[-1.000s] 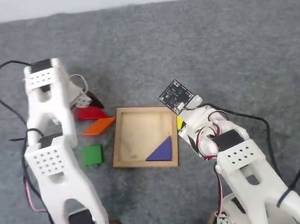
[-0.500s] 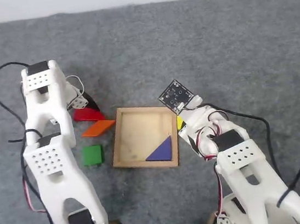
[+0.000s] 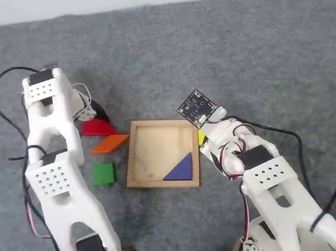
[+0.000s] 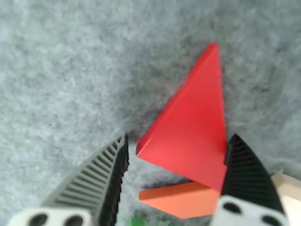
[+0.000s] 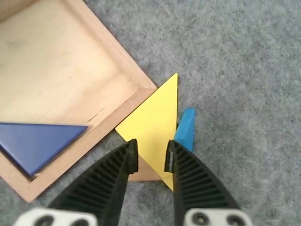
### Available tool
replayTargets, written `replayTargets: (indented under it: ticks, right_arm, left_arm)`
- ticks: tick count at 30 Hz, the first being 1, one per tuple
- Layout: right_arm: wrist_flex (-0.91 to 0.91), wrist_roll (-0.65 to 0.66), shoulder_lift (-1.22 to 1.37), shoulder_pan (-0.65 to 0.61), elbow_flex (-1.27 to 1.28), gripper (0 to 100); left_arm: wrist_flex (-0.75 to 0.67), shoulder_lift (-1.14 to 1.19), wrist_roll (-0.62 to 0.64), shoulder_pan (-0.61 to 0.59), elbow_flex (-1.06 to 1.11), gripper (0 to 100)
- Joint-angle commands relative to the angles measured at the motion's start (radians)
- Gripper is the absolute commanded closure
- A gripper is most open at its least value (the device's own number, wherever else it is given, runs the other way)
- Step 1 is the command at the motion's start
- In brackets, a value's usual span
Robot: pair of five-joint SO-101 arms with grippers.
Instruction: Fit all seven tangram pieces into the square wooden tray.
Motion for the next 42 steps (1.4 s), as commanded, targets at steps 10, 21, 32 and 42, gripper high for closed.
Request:
replayTargets:
  ticks: [10,21,32,42]
  right_arm:
    - [0.012,0.015,-0.045,-0.007,-0.058,89.4]
    - [0.012,0.015,-0.045,-0.007,-0.058,89.4]
    - [0.012,0.015,-0.047,-0.007,-0.058,89.4]
    - [0.012,0.015,-0.045,-0.007,-0.058,89.4]
  left_arm:
    - [-0.074,-0.025,0.173,0.015,0.061,69]
    - [-0.041,-0.025,-0.206,0.035,0.059,69]
    - [0.0,-0.017,-0.42,-0.006,-0.01,69]
    - [-0.032,-0.017,-0.428,0.005,-0.03,68]
